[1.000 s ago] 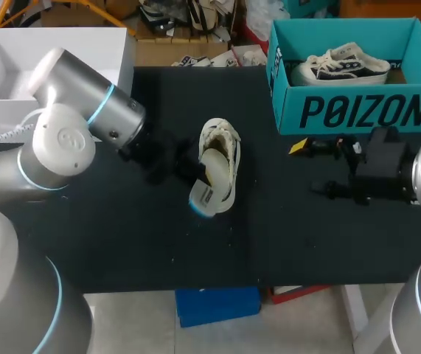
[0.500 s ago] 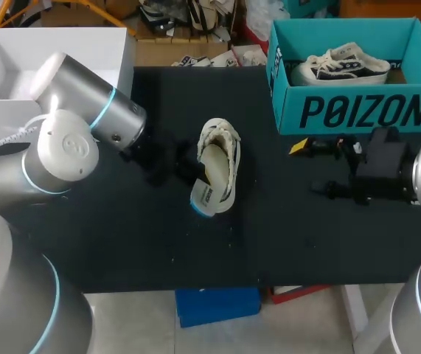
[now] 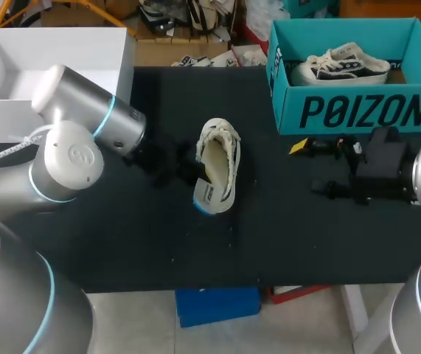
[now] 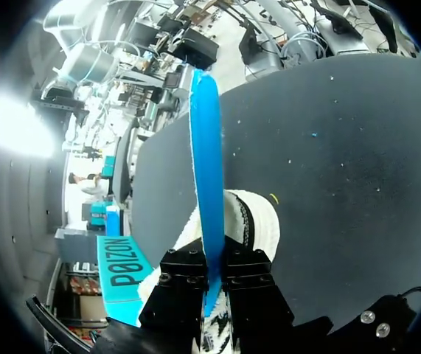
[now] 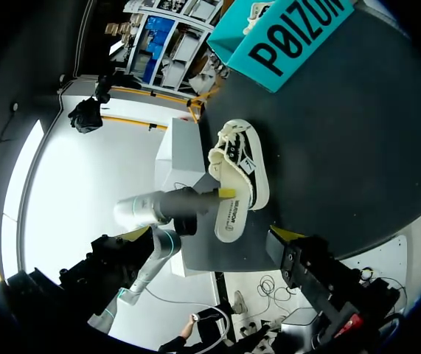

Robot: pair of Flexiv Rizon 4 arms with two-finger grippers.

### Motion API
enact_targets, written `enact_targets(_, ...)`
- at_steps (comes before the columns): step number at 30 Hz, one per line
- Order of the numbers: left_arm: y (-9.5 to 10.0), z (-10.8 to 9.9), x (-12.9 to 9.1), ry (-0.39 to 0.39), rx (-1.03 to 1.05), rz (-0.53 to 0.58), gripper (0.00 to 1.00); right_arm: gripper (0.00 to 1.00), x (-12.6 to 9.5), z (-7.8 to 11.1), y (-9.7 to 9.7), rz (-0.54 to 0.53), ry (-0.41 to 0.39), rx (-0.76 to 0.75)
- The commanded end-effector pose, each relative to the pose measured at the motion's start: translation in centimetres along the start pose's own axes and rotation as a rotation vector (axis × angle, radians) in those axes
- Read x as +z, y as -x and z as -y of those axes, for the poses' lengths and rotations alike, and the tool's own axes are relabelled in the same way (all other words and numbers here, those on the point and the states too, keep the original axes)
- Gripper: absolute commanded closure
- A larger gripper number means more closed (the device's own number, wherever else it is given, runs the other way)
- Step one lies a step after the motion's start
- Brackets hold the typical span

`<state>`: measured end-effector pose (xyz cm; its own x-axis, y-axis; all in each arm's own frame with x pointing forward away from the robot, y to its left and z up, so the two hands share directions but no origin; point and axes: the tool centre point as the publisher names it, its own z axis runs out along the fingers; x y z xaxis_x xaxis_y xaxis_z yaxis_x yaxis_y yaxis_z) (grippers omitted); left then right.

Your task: Take the shoe out of the shoebox, open the shoe tongue, remove and reinsert the insole, then place the shoe into the shoebox

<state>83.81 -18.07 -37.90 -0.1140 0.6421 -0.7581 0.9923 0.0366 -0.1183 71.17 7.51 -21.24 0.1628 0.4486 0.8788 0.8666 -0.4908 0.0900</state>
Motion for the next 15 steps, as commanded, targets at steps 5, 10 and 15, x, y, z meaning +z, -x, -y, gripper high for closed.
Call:
enact_targets(5, 0.7, -1.2, 0.6, 0.015, 0.002, -0.007, 1.00, 0.00, 0.0, 0.0, 0.0, 0.002, -0.001, 0.001)
enact_targets(10, 0.4, -1.9, 0.5, 0.031, -0.008, -0.009, 1.00, 0.00, 0.0, 0.0, 0.0, 0.002, -0.001, 0.001)
enact_targets(15, 0.4, -2.4, 0.6, 0.037, -0.020, -0.011, 1.00, 0.00, 0.0, 0.0, 0.0, 0.002, -0.001, 0.001)
